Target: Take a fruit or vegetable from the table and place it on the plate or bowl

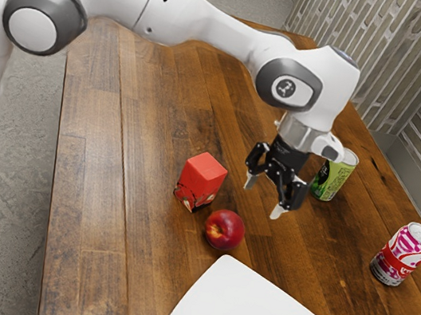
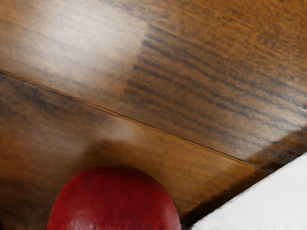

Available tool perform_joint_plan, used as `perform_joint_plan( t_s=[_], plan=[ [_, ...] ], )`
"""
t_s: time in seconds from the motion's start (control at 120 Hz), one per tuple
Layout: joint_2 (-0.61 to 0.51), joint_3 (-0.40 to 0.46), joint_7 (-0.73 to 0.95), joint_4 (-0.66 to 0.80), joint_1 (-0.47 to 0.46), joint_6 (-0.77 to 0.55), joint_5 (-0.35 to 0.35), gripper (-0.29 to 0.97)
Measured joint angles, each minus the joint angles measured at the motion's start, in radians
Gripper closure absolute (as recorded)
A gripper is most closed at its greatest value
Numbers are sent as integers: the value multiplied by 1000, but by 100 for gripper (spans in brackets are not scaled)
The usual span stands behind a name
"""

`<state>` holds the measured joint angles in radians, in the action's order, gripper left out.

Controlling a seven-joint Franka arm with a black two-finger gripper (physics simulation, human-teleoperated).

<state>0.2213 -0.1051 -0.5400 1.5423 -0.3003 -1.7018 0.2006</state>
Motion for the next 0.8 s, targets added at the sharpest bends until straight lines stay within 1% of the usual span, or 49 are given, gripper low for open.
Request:
perform_joint_plan(
  t_s=[0.1, 0.208, 0.267, 0.425, 0.617, 0.683, 0.8],
  plan=[
    [-20, -6, -22, 34, -16, 11, 2, 0],
    [-24, -75, -41, 54, -68, 16, 3, 0],
    [-24, -94, -49, 58, -82, 17, 3, 0],
    [-18, -103, -69, 67, -88, 9, 2, 0],
    [-4, -103, -87, 89, -89, -35, -4, 0],
    [7, -104, -90, 92, -89, -57, -15, 0],
    [13, -103, -84, 91, -88, -102, -96, 0]
  ],
)
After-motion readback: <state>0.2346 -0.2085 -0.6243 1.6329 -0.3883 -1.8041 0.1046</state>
